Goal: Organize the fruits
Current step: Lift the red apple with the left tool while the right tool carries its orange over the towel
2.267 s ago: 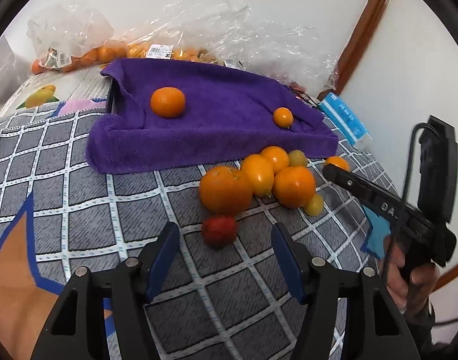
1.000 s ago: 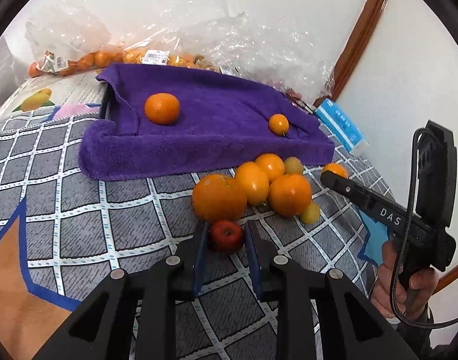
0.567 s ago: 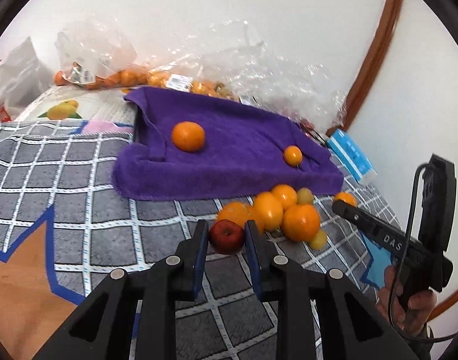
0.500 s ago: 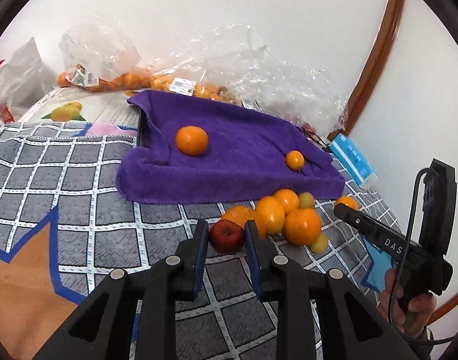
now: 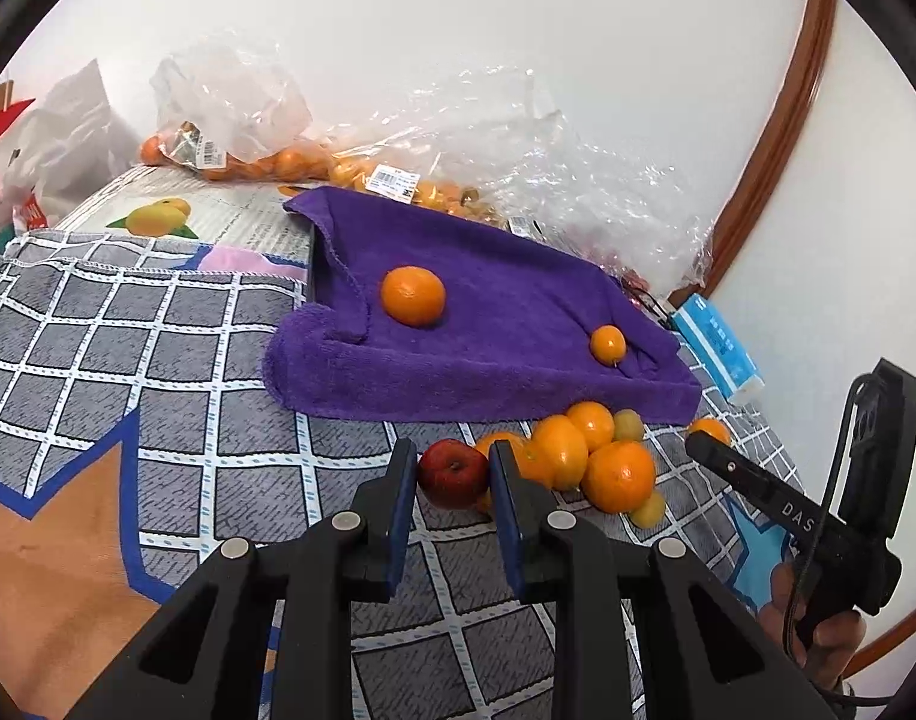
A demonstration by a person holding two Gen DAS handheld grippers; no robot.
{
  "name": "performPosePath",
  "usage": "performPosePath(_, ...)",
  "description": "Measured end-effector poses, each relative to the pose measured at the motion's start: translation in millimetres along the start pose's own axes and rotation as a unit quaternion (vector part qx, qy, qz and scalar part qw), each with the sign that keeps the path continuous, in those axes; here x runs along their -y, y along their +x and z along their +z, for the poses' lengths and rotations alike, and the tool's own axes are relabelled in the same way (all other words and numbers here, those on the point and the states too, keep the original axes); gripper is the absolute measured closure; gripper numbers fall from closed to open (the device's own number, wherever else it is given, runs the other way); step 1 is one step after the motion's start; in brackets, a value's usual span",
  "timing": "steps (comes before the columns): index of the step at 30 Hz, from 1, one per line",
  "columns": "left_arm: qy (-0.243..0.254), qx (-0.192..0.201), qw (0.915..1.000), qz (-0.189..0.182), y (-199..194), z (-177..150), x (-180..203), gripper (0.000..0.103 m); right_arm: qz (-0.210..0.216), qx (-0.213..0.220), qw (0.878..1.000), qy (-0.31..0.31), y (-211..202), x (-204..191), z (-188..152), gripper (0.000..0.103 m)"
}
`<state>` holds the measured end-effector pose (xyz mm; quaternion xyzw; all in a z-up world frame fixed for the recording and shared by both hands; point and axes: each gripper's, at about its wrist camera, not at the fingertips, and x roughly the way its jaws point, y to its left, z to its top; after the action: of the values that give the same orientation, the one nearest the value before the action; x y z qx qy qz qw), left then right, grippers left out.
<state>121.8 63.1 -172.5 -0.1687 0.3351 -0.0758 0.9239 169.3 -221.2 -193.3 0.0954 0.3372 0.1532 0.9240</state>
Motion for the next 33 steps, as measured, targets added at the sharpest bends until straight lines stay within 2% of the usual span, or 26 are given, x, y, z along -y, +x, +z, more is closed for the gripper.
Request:
performPosePath(8,-0.015,0.005,0.9998,0.012,-10,5,-6,0.079,-0.015,-0.002,1.000,-0.008,0,-5,1,0.066)
performPosePath(11,-0.007,0.005,0.9998,0.017,-19,16,-1,0.080,-0.019,-0.009,1.000,-0.020,-1,-9,7,0.066)
performPosePath(17,0.015,0.022,0.9995,0.019,-28,48,9,0.079,0.016,0.024,0.999,-0.042,-21,-23,37,0.066)
performPosePath(25,0.026,0.039,0.9984,0.032,-3,95,12,0.079,-0.014,0.054,0.996,-0.070,-12,-30,85,0.066)
performPosePath(27,0.018,0.042,0.9989,0.015,7,103,8,0.079,-0.017,0.059,0.995,-0.074,-4,-32,93,0.066)
performPosePath(33,-0.004,0.052,0.9985,0.017,32,105,-9,0.079,0.002,0.051,0.996,-0.066,32,-33,92,0.066)
